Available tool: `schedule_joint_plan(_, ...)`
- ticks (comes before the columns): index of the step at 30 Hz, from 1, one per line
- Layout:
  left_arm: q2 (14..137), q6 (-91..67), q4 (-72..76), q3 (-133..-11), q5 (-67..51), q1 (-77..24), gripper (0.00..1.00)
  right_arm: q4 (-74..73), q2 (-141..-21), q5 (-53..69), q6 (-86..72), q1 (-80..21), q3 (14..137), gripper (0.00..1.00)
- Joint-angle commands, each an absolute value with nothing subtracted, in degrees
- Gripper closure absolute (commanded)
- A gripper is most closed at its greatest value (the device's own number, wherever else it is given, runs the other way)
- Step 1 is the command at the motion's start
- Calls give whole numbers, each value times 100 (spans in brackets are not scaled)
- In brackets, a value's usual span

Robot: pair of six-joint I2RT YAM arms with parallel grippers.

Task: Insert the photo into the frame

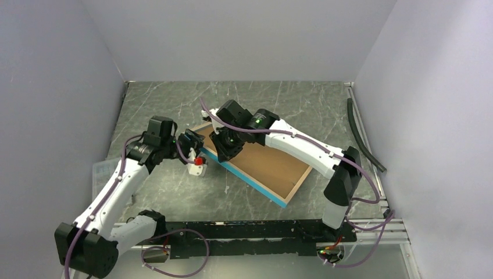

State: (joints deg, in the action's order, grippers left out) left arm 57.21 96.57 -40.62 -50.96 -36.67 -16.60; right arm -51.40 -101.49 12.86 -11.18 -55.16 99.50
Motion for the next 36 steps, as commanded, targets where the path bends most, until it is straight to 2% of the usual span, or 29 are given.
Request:
schedule_joint_plan(1,5990,9254,-3737,-5458,-3181,-1902,40,-5072,-10019,1781,-1169,-5537,10380,97)
schedule_joint_plan(6,5855,9405,-3545,-5092,-3129,-2019,36,-5018,-9990,1961,-1211,-5442,10346,99)
schedule_joint_plan(14,5948,9513,-3305,-4989,-2956,-2163,40,-4873,-9894,2445,-1329,-5215,10335,99)
schedule_joint_plan(16,5957,9381,-3086,-4956,-2887,-2217,45,-4869,-9861,2482,-1356,-5154,10339,99)
schedule_joint_plan(21,5977,9185,-2757,-4954,-2746,-2285,66,-4800,-9787,2713,-1445,-5094,10321,97)
schedule_joint_plan(24,6031,9138,-3100,-5181,-2767,-2292,78,-4836,-9738,2814,-1424,-5010,10386,77)
schedule_joint_plan(27,6094,8824,-3580,-5601,-2870,-2294,94,-4723,-9497,2824,-1471,-4809,10165,44)
schedule_joint_plan(29,6139,8614,-3992,-5890,-2939,-2294,97,-4871,-9329,2514,-1289,-4745,10181,30)
schedule_joint_plan(33,6196,8119,-4761,-6390,-3175,-2297,97,-5589,-9132,1469,-594,-4771,10485,16)
schedule_joint_plan(36,6173,7890,-5128,-6594,-3276,-2294,97,-5702,-8786,1046,30,-4800,10122,11)
